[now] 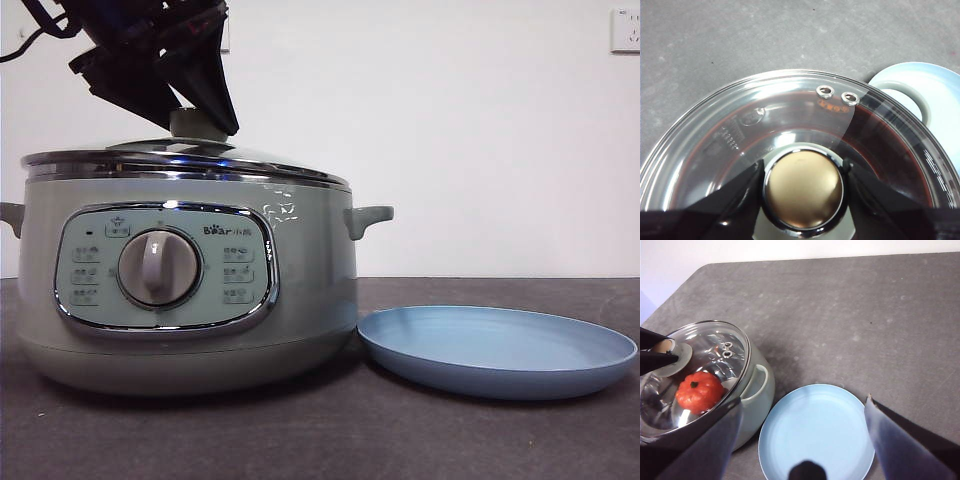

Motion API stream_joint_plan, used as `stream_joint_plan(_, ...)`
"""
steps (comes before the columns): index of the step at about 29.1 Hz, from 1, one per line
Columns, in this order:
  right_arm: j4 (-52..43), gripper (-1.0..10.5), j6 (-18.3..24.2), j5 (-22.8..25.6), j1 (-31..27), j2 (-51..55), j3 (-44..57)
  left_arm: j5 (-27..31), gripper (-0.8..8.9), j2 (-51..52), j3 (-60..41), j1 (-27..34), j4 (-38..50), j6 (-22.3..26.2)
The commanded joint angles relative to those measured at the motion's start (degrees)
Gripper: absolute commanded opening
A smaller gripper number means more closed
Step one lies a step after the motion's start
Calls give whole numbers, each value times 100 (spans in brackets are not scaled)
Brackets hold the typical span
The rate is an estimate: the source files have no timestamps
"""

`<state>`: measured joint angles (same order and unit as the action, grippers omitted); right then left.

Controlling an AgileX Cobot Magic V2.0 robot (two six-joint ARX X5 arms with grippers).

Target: Take the pumpkin out from the steamer,put the pumpkin in the blue plate,close the lid

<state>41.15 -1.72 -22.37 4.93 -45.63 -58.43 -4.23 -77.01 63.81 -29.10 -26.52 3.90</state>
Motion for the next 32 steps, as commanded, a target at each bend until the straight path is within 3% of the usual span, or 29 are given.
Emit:
stream_joint_plan(1, -9, 407, -31, -7, 20, -2, -11, -24, -9, -13, 15, -20, 46, 129)
stream_joint_plan(14, -15, 406, -92, -33, 15, -114, -11, -22, -9, 387, 42, -11, 223, 127)
stream_joint_plan(19, -199, 405, -140, -750, 195, -393, -11, 39, -9, 966, 42, -9, 118, 125)
stream_joint_plan(26, -688, 405, -146, -925, 1003, -1110, -15, 820, -9, 2068, 42, -9, -151, 125)
stream_joint_plan(32, -1134, 411, -245, -857, 1945, -2070, -201, 1891, -9, 3001, 42, -9, -562, 129)
